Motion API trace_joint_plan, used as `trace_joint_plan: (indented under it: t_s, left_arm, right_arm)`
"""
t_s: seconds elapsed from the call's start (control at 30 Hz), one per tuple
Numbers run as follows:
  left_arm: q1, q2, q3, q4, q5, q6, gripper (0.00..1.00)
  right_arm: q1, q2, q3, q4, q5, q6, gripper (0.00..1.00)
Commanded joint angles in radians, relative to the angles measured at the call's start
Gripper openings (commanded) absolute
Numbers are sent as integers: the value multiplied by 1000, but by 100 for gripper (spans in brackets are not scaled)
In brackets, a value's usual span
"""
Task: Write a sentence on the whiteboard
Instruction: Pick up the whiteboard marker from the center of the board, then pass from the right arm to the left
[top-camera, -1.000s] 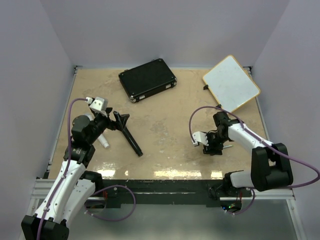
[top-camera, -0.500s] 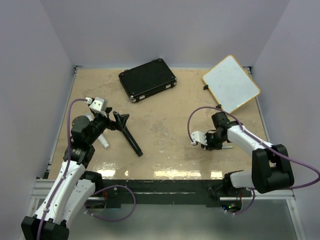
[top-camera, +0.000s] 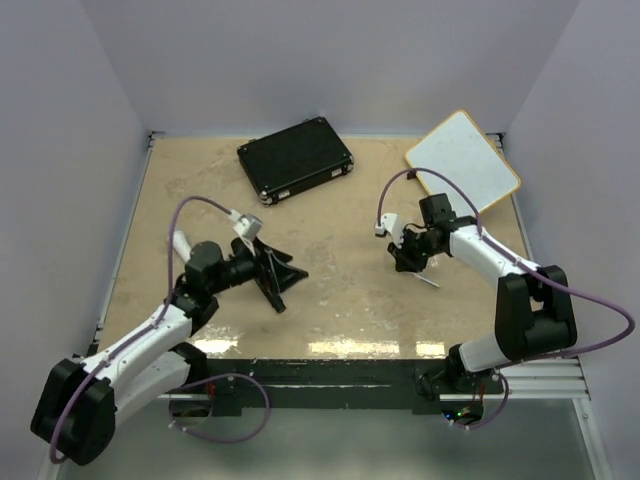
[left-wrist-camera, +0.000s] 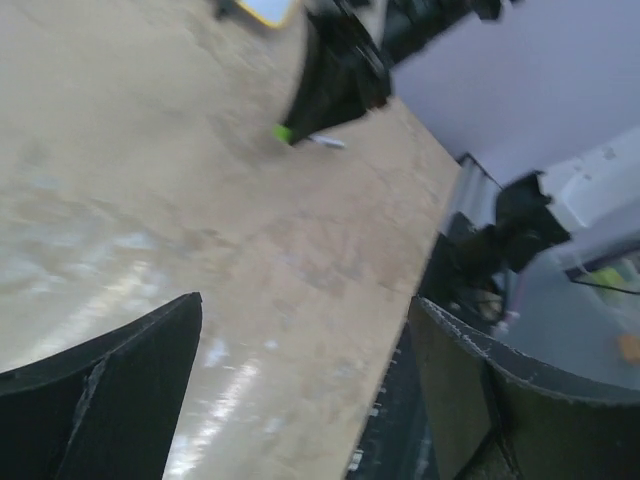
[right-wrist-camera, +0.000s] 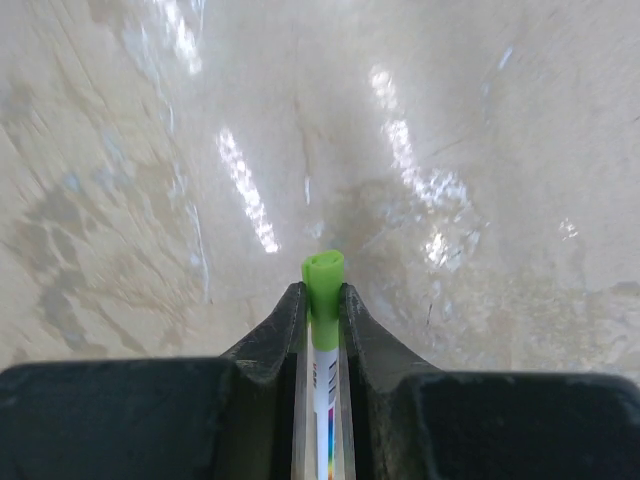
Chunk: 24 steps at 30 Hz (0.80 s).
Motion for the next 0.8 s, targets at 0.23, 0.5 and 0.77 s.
trace_joint_plan:
  t_s: [0.23,0.5,0.77]
  left_arm:
    - [-616,539,5,746,-603,-255,88]
    - [-673,916,188,975,-778,-292,86]
    - [-681,1009,365,737,-893,-301,79]
  right_arm:
    - [-6,93,185,26,-308,295,0]
    - [-12,124,228,46,-437,408,0]
    - [-40,132,237,59,-523,472,0]
